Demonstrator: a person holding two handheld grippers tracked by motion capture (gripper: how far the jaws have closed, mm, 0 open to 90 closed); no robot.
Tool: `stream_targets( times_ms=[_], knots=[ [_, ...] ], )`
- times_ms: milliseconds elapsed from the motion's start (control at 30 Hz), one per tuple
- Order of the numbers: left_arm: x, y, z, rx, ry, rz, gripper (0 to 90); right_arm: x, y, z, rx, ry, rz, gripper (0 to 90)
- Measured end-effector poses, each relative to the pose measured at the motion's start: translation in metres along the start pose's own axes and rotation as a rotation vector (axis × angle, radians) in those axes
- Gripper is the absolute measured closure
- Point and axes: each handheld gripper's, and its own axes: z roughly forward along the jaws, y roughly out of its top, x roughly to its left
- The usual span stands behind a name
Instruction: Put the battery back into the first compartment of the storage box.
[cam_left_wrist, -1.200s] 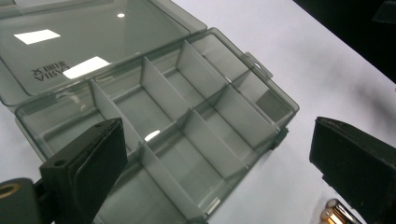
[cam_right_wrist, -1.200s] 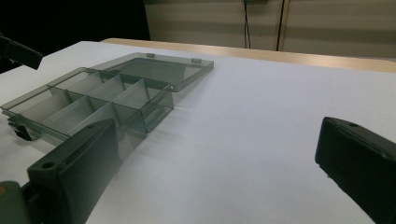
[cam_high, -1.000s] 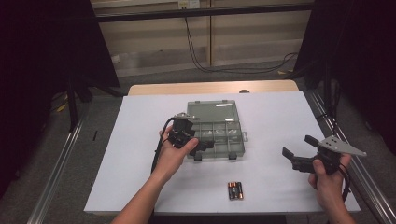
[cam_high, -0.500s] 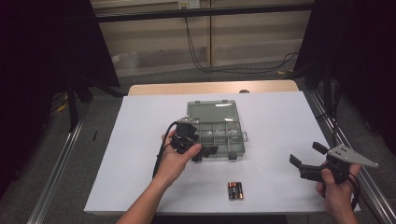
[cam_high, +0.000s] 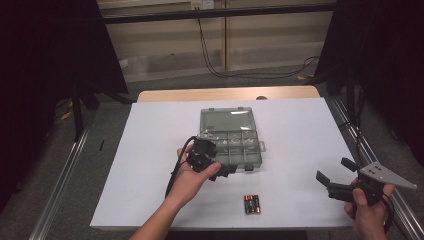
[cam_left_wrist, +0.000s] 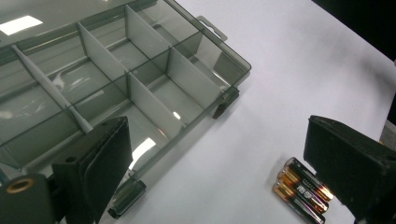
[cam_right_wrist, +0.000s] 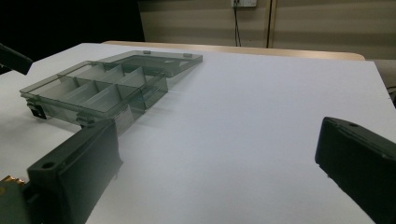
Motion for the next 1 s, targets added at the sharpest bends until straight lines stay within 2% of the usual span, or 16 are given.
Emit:
stream_targets(
  times_ms=[200,300,367,467,600,667,700,767,867,900,967,1000],
  knots=[
    [-0.006,-0.006,0.002,0.019,-0.012,0.002,8.6,0.003,0.000,0.000,0.001,-0.003,-0.017,0.0],
    [-0.012,-0.009,0.002,0.032,-0.011,0.024,11.0,0.005,0.000,0.000,0.003,-0.006,-0.027,0.0],
    [-0.015,-0.011,0.002,0.031,-0.017,0.017,11.0,0.005,0.000,0.001,-0.003,-0.003,-0.038,0.0],
    [-0.018,-0.013,0.004,0.043,-0.021,0.017,10.3,0.006,0.000,0.001,0.006,0.000,-0.029,0.0],
    [-0.024,-0.017,0.009,0.075,-0.027,0.015,9.0,0.006,-0.001,0.002,0.006,0.001,-0.035,0.0],
    [-0.028,-0.019,0.013,0.113,-0.007,0.041,9.3,0.006,-0.001,0.001,0.008,0.000,-0.031,0.0],
    [-0.030,-0.019,0.014,0.134,-0.001,0.069,9.4,0.005,-0.001,0.001,0.008,-0.001,-0.030,0.0],
    [-0.033,-0.021,0.016,0.159,0.002,0.087,9.8,0.004,-0.001,0.000,0.003,-0.003,-0.029,0.0],
    [-0.038,-0.024,0.020,0.169,0.004,0.090,10.6,0.002,-0.001,0.000,0.007,-0.003,-0.025,0.0],
    [-0.037,-0.024,0.020,0.191,-0.003,0.112,11.3,0.002,-0.002,0.001,0.006,-0.004,-0.029,0.0],
    [-0.040,-0.027,0.023,0.169,-0.004,0.089,12.2,0.002,-0.002,0.001,0.006,-0.005,-0.032,0.0],
    [-0.040,-0.028,0.023,0.182,-0.009,0.094,13.7,0.002,-0.002,0.001,0.004,-0.005,-0.035,0.0]
  ],
)
